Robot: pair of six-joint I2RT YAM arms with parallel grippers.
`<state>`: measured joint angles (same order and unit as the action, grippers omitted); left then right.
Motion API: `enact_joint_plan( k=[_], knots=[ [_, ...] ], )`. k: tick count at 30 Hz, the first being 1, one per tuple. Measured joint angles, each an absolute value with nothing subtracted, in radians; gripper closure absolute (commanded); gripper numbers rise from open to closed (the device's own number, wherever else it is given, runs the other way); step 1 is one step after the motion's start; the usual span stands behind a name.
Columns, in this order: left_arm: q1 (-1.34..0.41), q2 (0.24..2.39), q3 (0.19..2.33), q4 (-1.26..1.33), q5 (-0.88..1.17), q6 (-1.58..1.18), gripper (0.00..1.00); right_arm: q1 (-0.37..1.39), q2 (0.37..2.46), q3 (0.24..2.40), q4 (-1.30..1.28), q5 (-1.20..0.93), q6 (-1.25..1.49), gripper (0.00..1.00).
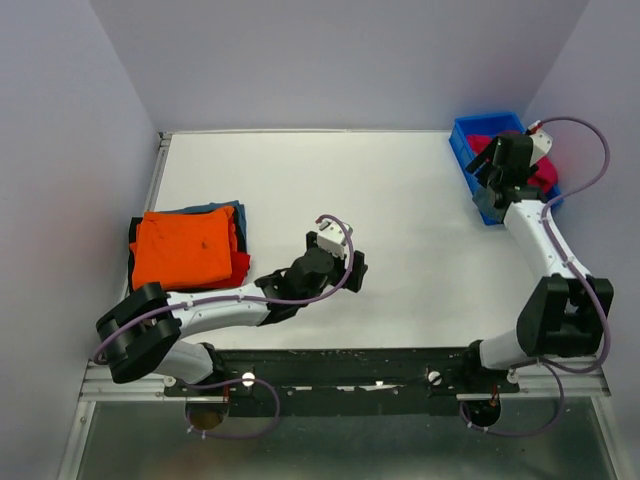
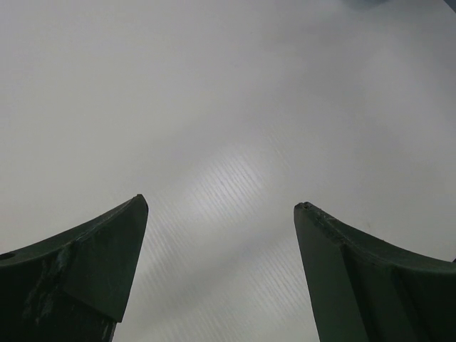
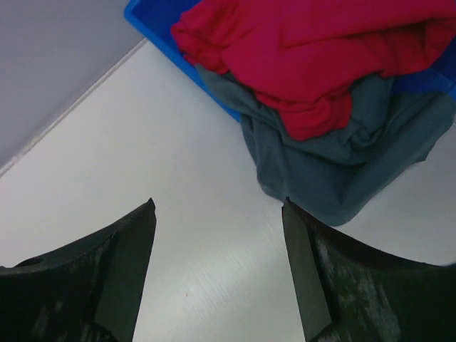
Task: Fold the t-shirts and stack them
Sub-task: Grab crumpled tshirt from bin with the right arm
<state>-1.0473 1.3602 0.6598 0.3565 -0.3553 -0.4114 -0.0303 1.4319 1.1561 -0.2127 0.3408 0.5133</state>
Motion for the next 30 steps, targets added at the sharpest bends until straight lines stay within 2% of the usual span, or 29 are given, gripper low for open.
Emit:
enact_joint_plan(
  k=[6,9,15,16,17,24,30],
  knots=[
    [-1.047,1.371,0.662,0.353,-0.354,-0.411,0.01,-0.130,1.615,1.285,-0.267,0.327,0.549,0.23],
    [-1.047,1.381,0.672,0.340,-0.351,-0.412,0.01,-0.162,1.709,1.349,-0.292,0.322,0.565,0.32],
    [-1.047,1.387,0.680,0.325,-0.344,-0.412,0.01,-0.193,1.885,1.502,-0.308,0.326,0.576,0.70],
    [-1.047,1.388,0.680,0.323,-0.343,-0.412,0.01,-0.196,1.909,1.525,-0.311,0.328,0.575,0.81],
    [-1.047,1.389,0.680,0.322,-0.342,-0.412,0.01,-0.200,1.930,1.547,-0.316,0.331,0.574,0.99],
    [-1.047,1.394,0.688,0.302,-0.341,-0.412,0.01,-0.198,1.948,1.609,-0.361,0.369,0.555,0.99],
    [-1.046,1.394,0.691,0.300,-0.341,-0.411,0.01,-0.058,1.724,1.549,-0.345,0.478,0.436,0.99]
  ],
)
